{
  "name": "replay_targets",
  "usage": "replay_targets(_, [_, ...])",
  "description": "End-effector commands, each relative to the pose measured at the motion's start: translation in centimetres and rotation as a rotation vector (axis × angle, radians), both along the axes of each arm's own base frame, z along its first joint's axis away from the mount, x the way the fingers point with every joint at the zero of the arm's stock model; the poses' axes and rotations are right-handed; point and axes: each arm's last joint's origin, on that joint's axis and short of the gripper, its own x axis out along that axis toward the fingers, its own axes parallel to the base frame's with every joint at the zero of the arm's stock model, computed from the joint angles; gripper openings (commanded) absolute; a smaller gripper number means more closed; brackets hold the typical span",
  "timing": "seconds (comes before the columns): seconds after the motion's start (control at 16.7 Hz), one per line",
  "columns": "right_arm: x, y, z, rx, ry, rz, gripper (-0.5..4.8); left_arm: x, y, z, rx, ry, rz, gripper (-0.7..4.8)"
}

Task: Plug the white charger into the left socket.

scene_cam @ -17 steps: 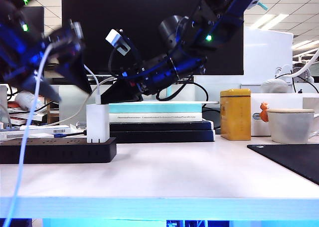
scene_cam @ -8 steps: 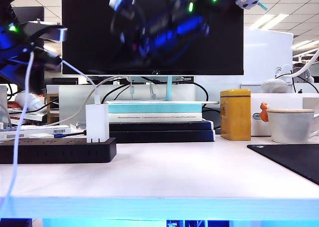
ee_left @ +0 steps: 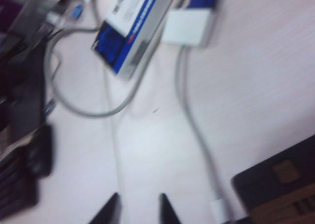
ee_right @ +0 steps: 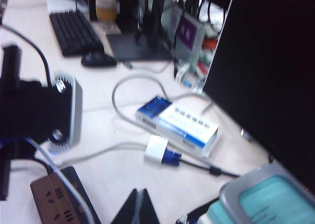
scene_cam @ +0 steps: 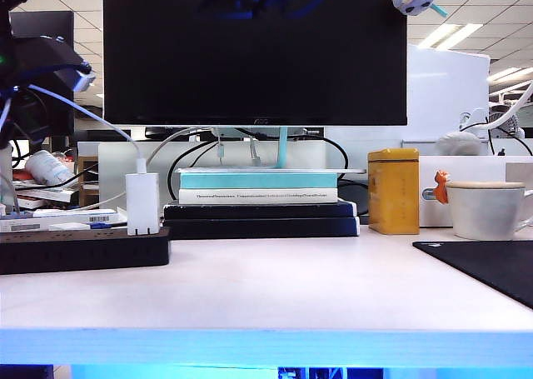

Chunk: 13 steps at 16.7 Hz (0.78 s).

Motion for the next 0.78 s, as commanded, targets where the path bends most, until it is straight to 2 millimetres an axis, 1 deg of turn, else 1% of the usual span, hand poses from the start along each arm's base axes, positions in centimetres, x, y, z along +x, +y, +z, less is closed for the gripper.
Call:
replay_targets(0.06, [-0.5, -0.3, 1.1, 0.018, -0.02, -0.017, -0.02, -0.1, 0.5, 0.6, 0.09, -0.052, 0.126, 1.81])
replay_targets(0.12, [-0.6, -0.3, 1.1, 0.012, -0.012, -0.019, -0.02, -0.1, 0.5, 0.6, 0.098, -0.059, 0.138, 2.82])
replay_targets(0.18, [-0.5, -0.4, 0.8, -0.002, 0.003, -0.034, -0.02, -0.1, 0.5, 0.6, 0.094, -0.061, 0.139, 4.27])
replay_targets(0.24, [-0.5, -0.3, 0.5, -0.013, 0.018, -0.034, -0.02, 0.0, 0.5, 0.6, 0.082, -0.062, 0.131, 4.79])
replay_targets(0.42, [-0.5, -0.3, -0.2, -0.047, 0.068, -0.03, -0.02, 0.2, 0.5, 0.8, 0.069, -0.096, 0.149, 4.79])
replay_targets(0.6, [-0.5, -0.3, -0.5, -0.065, 0.09, -0.029, -0.02, 0.4, 0.6, 1.2, 0.141, -0.143, 0.2, 4.79])
replay_targets(0.66, [-0.6, -0.3, -0.6, -0.069, 0.097, -0.029, -0.02, 0.5, 0.6, 1.4, 0.159, -0.157, 0.208, 4.72])
replay_targets(0.72, [-0.6, -0.4, -0.6, -0.07, 0.098, -0.029, -0.02, 0.8, 1.2, 1.7, 0.186, -0.179, 0.233, 4.6])
replay_targets(0.78, [-0.6, -0.4, -0.6, -0.069, 0.097, -0.03, -0.02, 0.9, 1.8, 1.7, 0.187, -0.179, 0.253, 4.6])
